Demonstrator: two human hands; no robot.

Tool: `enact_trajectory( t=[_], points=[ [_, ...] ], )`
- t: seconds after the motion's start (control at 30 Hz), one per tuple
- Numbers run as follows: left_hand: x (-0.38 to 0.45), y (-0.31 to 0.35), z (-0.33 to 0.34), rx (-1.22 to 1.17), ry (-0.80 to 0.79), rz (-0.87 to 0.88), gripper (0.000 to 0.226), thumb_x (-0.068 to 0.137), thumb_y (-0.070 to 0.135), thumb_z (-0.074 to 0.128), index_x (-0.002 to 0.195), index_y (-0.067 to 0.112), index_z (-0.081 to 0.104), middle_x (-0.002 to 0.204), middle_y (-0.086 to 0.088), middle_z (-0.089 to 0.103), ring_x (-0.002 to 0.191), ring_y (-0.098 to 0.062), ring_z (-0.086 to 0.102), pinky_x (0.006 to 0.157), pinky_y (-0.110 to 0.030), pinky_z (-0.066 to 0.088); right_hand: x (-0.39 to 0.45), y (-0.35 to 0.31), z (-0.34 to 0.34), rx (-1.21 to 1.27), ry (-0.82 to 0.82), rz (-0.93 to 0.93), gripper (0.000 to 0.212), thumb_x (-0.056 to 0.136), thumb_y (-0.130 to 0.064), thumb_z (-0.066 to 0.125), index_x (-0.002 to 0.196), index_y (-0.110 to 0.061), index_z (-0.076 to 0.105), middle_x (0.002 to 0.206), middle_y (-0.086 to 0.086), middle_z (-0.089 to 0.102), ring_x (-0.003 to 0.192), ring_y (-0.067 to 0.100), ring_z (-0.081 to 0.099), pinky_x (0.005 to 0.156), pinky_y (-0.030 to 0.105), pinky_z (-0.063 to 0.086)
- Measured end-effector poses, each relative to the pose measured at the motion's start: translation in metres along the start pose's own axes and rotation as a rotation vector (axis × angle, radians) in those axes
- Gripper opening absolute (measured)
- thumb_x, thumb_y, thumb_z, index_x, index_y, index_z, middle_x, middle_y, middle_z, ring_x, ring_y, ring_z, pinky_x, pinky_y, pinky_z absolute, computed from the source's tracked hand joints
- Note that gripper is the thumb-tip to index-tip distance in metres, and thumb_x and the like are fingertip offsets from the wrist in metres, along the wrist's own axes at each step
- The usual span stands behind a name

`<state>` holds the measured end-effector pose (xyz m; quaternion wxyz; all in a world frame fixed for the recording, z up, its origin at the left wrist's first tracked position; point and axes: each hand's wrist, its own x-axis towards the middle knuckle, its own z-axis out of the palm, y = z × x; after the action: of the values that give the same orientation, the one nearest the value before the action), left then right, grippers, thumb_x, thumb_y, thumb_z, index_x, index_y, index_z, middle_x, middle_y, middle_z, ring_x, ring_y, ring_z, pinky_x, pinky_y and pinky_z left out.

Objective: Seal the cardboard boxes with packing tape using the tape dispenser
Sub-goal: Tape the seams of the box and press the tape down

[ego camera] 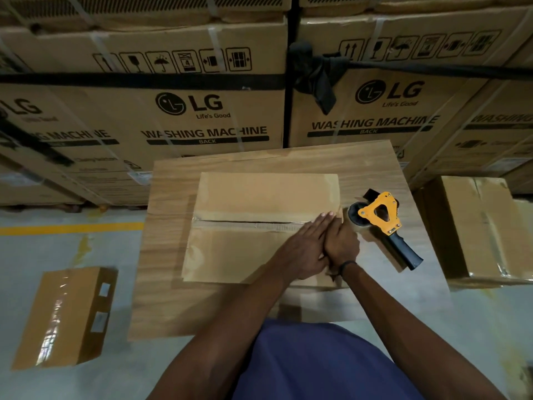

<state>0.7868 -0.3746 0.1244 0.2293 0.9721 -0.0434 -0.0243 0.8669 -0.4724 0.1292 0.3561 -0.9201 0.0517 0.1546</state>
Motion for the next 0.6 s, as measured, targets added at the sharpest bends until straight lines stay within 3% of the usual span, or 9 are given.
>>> enact_trajectory(
  t=[0.1,0.33,0.5,0.6],
  points=[
    [-0.004,-0.011,-0.004,0.037,-0.008,0.064,0.092,0.096,0.044,0.054,0.165,0.011,0.002,0.173,-0.002,0.000,0.159,-0.013,-0.004,0.128,-0.038,0.013,-0.006,-0.005,0.002,-0.010,0.028,-0.016,0.052,0.110,-0.043,0.032,0.111,-0.004,0.066,0.117,0.026,0.069,0.110,0.047,0.063,0.092,0.048,0.046],
    [-0.045,-0.064,-0.029,0.175,-0.020,0.049,0.082,0.105,0.064,0.028,0.165,0.013,0.003,0.173,-0.001,-0.004,0.159,-0.014,-0.008,0.129,-0.041,0.010,-0.003,0.003,0.003,-0.114,0.090,-0.095,0.054,0.111,-0.046,0.024,0.109,-0.005,0.059,0.109,0.029,0.068,0.100,0.050,0.063,0.079,0.049,0.047],
    [-0.096,-0.117,-0.056,0.194,-0.027,-0.042,0.083,0.104,0.066,0.029,0.165,0.016,0.003,0.173,0.002,-0.005,0.158,-0.010,-0.010,0.129,-0.037,0.006,-0.004,0.005,0.004,-0.127,0.118,-0.154,0.056,0.111,-0.047,0.024,0.128,-0.005,0.057,0.112,0.029,0.068,0.102,0.051,0.062,0.080,0.050,0.047],
    [-0.139,-0.157,-0.074,0.222,0.014,-0.122,0.083,0.105,0.064,0.033,0.165,0.014,0.005,0.173,-0.001,-0.003,0.158,-0.011,-0.008,0.128,-0.034,0.005,-0.003,0.006,0.007,-0.120,0.120,-0.171,0.056,0.111,-0.046,0.024,0.129,-0.005,0.057,0.113,0.029,0.068,0.103,0.051,0.063,0.080,0.051,0.048]
  ],
)
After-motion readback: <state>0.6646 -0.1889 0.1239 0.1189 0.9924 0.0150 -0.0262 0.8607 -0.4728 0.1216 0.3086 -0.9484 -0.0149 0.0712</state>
